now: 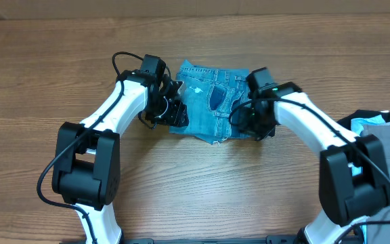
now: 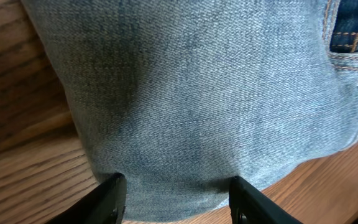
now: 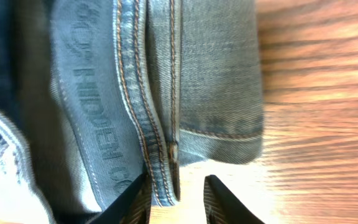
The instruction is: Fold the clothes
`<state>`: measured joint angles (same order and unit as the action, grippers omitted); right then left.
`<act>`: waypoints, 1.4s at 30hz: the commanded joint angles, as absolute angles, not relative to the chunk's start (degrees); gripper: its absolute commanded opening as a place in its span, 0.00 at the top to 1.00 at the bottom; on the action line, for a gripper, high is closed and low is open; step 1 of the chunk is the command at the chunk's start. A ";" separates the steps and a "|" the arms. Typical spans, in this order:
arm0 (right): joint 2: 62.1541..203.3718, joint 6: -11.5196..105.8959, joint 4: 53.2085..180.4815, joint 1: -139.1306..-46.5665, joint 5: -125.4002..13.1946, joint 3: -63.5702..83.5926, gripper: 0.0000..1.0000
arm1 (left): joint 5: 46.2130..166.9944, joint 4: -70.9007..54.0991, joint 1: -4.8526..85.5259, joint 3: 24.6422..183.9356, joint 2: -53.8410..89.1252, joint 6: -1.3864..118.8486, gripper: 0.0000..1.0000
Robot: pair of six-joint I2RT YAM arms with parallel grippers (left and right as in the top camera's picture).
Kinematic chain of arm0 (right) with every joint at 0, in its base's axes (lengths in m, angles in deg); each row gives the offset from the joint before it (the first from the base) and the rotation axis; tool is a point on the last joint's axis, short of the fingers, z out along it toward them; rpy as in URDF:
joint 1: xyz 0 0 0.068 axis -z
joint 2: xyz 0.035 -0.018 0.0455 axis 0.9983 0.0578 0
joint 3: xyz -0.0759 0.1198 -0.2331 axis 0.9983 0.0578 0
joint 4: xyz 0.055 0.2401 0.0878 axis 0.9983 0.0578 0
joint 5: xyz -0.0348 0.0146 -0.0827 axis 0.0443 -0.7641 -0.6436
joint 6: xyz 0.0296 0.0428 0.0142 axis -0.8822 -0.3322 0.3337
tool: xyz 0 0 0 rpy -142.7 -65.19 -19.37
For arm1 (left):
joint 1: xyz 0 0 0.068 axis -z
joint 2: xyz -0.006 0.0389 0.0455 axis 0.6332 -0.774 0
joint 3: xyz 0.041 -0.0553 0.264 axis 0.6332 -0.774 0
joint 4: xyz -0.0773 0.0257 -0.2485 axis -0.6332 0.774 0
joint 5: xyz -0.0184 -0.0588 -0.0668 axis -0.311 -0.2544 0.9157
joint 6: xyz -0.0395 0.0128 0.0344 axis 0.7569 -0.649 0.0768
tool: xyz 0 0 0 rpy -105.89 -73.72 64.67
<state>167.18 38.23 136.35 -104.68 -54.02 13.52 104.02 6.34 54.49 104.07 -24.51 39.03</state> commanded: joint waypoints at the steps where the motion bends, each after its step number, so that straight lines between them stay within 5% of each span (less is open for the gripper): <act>1: 159.99 48.22 134.89 -102.94 -42.08 10.66 0.64 | 103.46 6.60 54.95 105.03 -23.83 40.54 0.43; 12: 169.56 39.49 121.10 -103.15 -42.39 11.29 0.56 | 104.02 6.56 54.99 105.03 -23.83 40.51 0.40; 14: 171.22 38.29 118.67 -103.07 -41.23 11.29 0.61 | 104.05 6.63 54.99 105.03 -23.83 40.51 0.40; 15: 171.24 38.36 116.99 -103.04 -38.17 11.18 0.89 | 104.05 6.63 54.99 105.03 -23.83 40.51 0.40; 16: 170.74 38.60 116.66 -103.04 -35.52 10.48 0.96 | 104.05 6.63 54.99 105.03 -23.83 40.51 0.39; 22: 163.94 47.95 127.11 -102.74 -45.01 -0.05 0.96 | 103.98 6.60 54.99 105.03 -23.83 40.51 0.38; 29: 165.78 48.00 130.43 -102.56 -62.34 0.36 0.96 | 101.40 6.63 54.99 105.03 -23.83 40.78 0.66; 33: 171.35 47.34 124.42 -101.14 -70.69 6.02 0.96 | 101.05 6.89 54.99 105.03 -23.83 40.75 0.73; 36: 175.94 46.42 121.01 -98.08 -71.17 7.07 0.81 | 101.03 7.72 54.99 105.03 -23.83 40.75 0.63; 42: 176.16 44.83 127.57 -92.58 -63.52 6.04 0.80 | 101.45 6.71 54.97 105.03 -23.83 45.82 0.44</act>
